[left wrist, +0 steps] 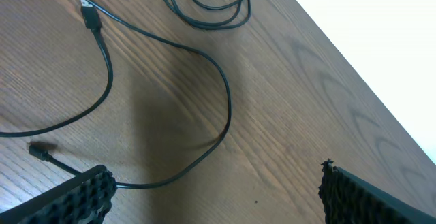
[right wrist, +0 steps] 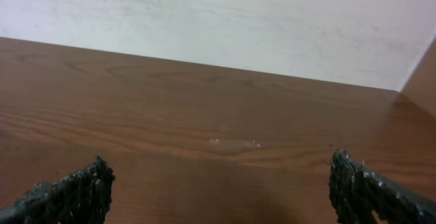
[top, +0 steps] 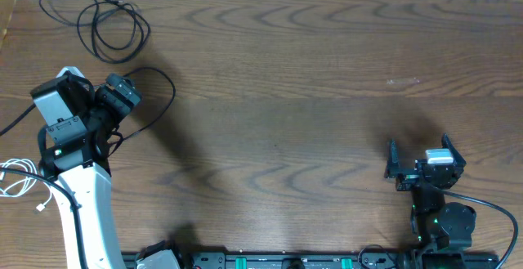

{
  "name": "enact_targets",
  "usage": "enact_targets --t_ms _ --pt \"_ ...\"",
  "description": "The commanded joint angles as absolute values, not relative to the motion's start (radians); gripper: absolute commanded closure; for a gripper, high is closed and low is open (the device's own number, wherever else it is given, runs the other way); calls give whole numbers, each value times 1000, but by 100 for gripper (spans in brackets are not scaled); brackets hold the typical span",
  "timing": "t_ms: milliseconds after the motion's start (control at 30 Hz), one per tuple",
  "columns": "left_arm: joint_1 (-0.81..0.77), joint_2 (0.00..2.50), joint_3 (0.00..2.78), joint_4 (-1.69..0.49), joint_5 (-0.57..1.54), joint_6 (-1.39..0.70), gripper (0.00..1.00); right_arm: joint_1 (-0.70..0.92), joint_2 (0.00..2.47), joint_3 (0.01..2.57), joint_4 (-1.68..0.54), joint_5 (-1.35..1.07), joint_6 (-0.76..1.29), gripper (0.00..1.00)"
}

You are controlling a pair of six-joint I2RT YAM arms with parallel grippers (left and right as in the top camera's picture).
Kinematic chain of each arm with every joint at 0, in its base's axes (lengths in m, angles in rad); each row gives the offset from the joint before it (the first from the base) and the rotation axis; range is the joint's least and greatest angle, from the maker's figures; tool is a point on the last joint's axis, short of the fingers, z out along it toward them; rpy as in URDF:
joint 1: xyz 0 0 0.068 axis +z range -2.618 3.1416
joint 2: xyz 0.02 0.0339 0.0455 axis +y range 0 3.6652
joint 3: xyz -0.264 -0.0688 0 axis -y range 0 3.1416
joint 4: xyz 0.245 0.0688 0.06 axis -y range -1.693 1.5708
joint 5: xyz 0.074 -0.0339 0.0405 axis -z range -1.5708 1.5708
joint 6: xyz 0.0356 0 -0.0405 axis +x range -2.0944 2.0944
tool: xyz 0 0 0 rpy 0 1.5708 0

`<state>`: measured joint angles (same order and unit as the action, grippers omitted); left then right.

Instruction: Untangle cables

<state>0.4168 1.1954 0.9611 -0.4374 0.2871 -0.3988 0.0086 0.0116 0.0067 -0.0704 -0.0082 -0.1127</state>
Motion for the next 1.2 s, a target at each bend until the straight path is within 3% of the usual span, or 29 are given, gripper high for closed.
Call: enact_targets --t_ms 0,900,1167 --pt "415 1201 964 -434 295 -397 2 -8 6 6 -75 -18 -98 1" --pt "394 1093 945 -488 231 -396 2 -8 6 6 -75 -18 -98 1" --pt "276 847 750 -208 178 -177 2 -8 6 6 -75 -17 -98 1"
